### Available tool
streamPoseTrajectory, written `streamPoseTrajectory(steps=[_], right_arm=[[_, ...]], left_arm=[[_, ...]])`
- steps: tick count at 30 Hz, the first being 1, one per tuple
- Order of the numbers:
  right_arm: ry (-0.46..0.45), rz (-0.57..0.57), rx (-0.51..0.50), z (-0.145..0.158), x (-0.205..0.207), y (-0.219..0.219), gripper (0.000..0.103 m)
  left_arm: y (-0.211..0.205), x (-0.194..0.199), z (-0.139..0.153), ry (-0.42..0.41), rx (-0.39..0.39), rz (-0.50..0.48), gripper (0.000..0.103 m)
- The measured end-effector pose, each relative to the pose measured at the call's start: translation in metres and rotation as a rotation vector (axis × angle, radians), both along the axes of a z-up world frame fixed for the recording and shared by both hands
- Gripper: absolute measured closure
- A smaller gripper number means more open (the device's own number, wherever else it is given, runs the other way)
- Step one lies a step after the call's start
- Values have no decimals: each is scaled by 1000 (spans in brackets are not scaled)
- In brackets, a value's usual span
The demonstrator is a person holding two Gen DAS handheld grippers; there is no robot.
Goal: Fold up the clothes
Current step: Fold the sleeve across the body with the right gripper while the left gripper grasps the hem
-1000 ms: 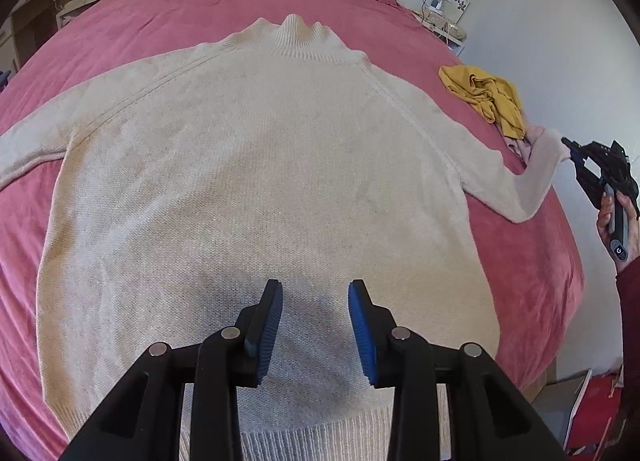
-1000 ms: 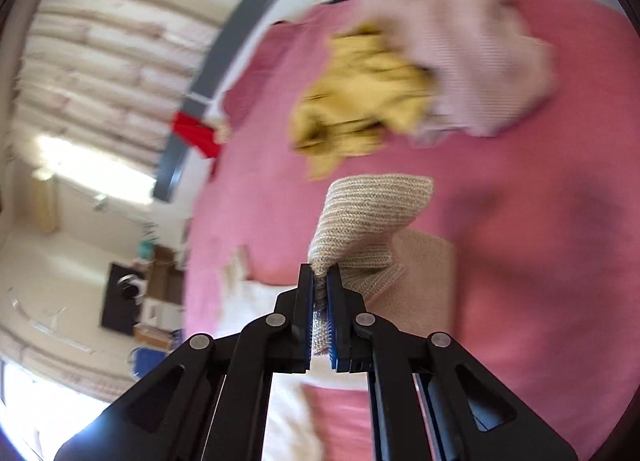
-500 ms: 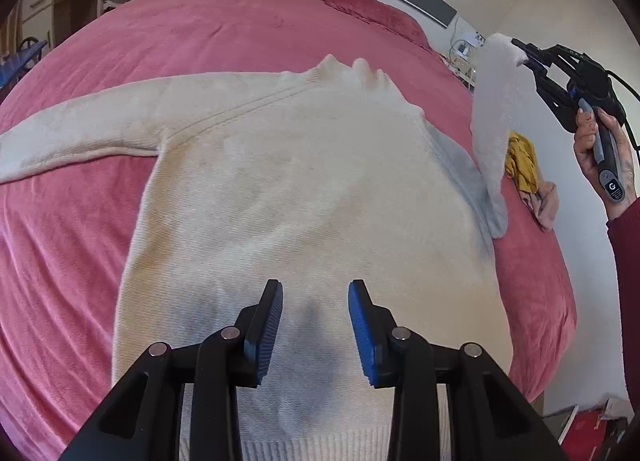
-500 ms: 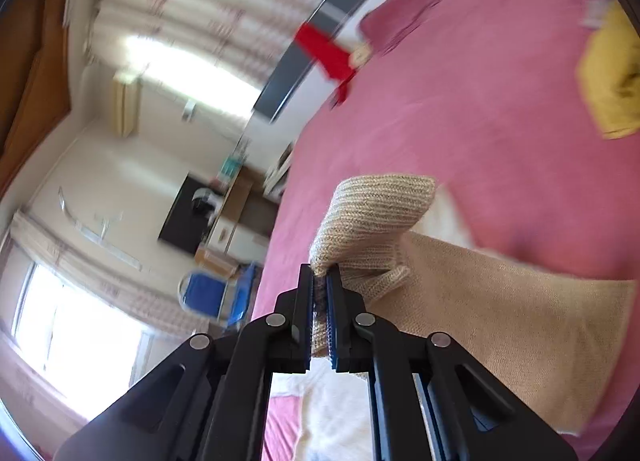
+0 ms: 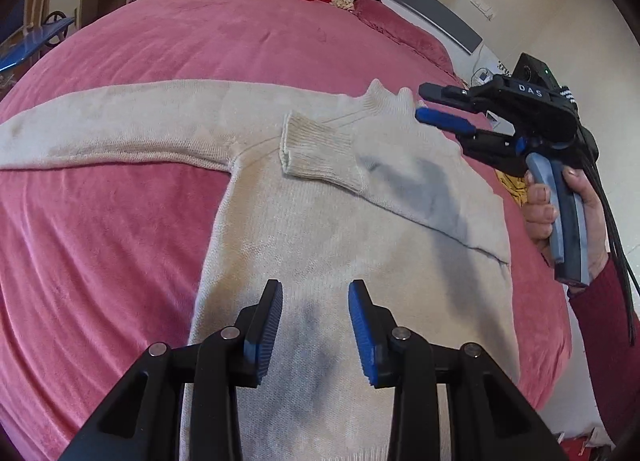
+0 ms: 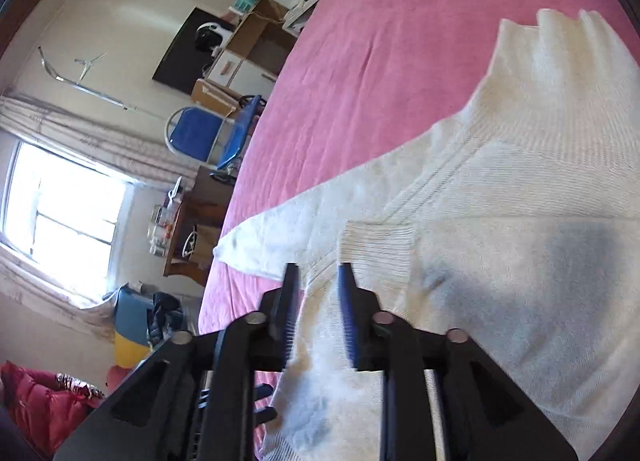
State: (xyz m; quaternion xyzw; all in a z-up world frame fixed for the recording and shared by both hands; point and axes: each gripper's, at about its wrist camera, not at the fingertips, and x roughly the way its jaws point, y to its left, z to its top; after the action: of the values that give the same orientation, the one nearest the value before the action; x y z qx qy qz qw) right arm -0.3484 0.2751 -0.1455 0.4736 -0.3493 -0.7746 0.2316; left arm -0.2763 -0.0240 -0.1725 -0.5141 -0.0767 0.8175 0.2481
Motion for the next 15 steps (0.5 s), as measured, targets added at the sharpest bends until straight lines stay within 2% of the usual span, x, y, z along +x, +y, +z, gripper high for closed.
streamPoseTrajectory(steps=[4, 7, 10, 15], right_arm=[[-47, -72, 74, -2, 12, 25, 64], [-83, -92, 124, -9, 29, 43, 63], [-107, -105, 157, -17, 52, 62, 62], [-131, -154, 150, -29, 98, 93, 58]], left_arm=[[8, -28, 10, 36, 9, 3, 68], [18, -64, 13, 50, 10, -5, 68], [23, -102, 5, -12, 53, 11, 68], [34, -154, -18, -127, 99, -3, 68]])
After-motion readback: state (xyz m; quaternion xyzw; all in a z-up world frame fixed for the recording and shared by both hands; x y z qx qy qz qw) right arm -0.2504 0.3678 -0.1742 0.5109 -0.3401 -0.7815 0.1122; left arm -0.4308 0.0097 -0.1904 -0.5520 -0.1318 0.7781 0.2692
